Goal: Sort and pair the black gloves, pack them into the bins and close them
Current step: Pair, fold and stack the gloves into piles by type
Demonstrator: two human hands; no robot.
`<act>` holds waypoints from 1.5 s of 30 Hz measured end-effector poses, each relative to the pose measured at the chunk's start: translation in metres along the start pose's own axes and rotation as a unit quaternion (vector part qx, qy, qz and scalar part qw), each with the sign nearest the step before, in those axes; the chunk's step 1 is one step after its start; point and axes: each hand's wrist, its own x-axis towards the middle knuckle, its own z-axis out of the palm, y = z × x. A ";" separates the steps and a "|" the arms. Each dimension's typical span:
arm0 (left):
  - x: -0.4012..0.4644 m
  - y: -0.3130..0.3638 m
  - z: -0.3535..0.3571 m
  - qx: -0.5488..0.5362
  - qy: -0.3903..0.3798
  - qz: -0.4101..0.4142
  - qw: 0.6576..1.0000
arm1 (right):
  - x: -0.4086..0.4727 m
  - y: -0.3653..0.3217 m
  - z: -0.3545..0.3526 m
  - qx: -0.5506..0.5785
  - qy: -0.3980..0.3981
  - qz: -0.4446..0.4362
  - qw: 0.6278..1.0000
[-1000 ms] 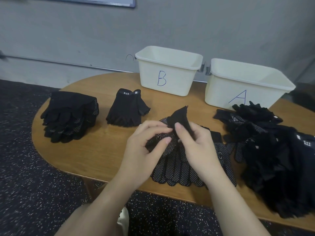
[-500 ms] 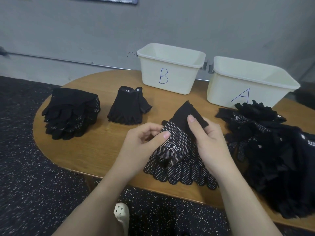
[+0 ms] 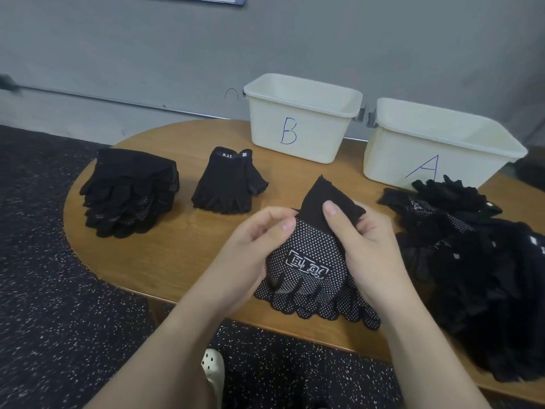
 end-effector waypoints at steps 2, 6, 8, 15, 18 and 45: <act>0.000 0.002 0.002 -0.020 -0.008 -0.007 1.000 | 0.000 0.000 0.000 0.004 -0.007 -0.001 1.000; 0.003 0.000 -0.004 -0.003 0.008 0.005 1.000 | -0.001 -0.003 0.000 0.012 -0.016 -0.005 1.000; 0.004 -0.002 -0.007 0.027 0.056 0.027 0.998 | 0.000 -0.003 0.000 -0.019 0.014 -0.020 1.000; 0.003 -0.001 -0.010 0.075 0.169 0.145 0.972 | -0.005 -0.010 0.008 -0.145 0.076 -0.079 0.983; 0.002 0.001 -0.002 0.145 0.117 0.185 0.965 | -0.007 -0.015 0.016 -0.137 -0.017 -0.041 0.990; -0.009 0.000 -0.008 0.157 0.077 0.161 0.971 | -0.012 -0.028 0.000 -0.056 -0.025 -0.040 0.997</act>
